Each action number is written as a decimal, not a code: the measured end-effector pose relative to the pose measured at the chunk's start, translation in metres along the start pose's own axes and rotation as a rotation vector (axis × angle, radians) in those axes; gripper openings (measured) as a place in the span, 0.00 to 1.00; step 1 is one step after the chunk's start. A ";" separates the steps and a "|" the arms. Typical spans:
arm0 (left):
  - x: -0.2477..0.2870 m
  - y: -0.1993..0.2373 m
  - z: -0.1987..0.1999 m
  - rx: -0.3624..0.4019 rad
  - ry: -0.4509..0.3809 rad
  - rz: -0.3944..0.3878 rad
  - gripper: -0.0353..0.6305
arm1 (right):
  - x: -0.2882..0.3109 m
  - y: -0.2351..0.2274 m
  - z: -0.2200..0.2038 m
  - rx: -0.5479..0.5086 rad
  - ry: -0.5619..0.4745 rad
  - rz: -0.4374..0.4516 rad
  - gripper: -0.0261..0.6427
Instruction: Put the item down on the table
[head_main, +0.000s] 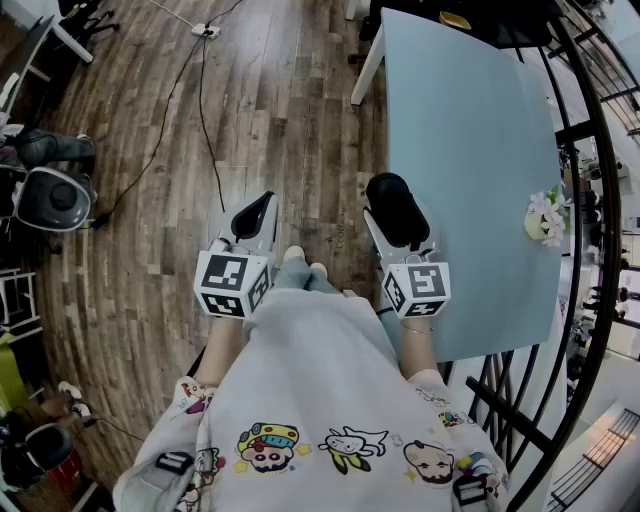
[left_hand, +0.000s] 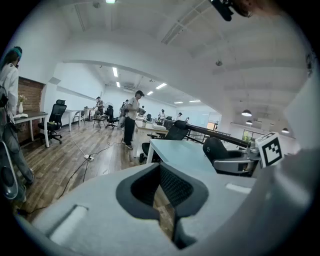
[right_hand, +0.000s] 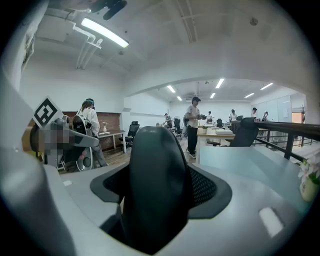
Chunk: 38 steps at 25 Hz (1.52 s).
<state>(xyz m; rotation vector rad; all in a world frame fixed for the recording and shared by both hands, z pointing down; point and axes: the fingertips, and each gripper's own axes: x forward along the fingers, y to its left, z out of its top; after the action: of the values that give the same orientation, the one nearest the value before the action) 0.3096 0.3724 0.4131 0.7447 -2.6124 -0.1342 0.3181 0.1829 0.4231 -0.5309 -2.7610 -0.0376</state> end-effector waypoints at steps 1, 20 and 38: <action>0.000 0.002 0.000 0.000 0.000 -0.001 0.05 | 0.001 0.000 0.000 0.019 0.000 0.002 0.57; 0.026 0.070 0.004 -0.001 0.032 -0.017 0.05 | 0.069 0.008 0.009 0.082 0.049 0.003 0.57; 0.173 0.128 0.084 0.012 0.016 0.020 0.05 | 0.211 -0.081 0.067 0.068 0.033 0.055 0.58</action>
<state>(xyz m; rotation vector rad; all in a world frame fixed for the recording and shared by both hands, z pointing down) 0.0796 0.3894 0.4259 0.7202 -2.6070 -0.1063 0.0820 0.1887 0.4305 -0.5826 -2.7033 0.0601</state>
